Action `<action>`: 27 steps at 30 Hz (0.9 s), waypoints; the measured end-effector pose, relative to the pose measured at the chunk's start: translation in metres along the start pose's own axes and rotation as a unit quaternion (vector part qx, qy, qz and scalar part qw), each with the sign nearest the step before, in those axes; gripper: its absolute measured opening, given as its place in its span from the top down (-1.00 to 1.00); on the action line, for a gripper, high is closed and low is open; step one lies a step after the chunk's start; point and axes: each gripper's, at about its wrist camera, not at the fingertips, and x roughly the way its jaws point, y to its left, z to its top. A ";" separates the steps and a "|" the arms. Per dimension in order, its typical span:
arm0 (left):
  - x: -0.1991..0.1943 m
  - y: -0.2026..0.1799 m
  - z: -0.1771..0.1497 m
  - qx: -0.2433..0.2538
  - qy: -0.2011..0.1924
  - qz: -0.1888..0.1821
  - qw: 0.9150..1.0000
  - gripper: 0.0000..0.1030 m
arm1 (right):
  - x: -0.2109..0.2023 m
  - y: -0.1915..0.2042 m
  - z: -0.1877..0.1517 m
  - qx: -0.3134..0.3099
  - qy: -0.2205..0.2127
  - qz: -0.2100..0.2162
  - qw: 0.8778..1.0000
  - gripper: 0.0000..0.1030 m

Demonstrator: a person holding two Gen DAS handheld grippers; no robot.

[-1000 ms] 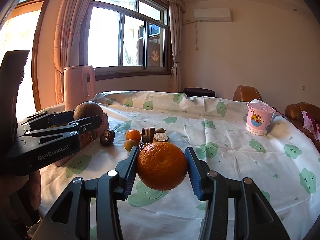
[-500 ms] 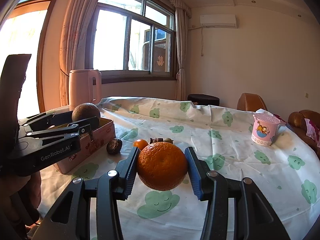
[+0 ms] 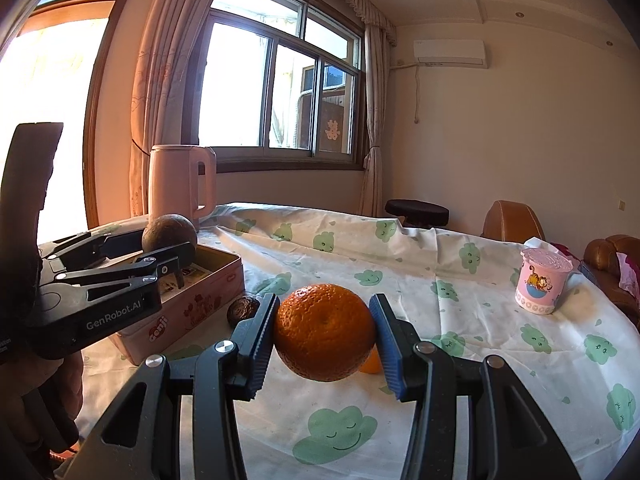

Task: Organize fruits
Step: 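Lift and carry the orange and purple fruit toward the metal tin box with both tools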

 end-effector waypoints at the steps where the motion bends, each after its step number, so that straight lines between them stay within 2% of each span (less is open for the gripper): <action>1: -0.001 0.001 0.000 -0.001 0.000 0.002 1.000 0.00 | 0.000 0.001 0.001 -0.003 -0.002 0.000 1.000 0.06; 27: 0.003 0.039 -0.004 -0.025 0.010 0.028 0.999 0.00 | 0.020 0.039 0.036 -0.052 -0.013 0.038 0.998 0.06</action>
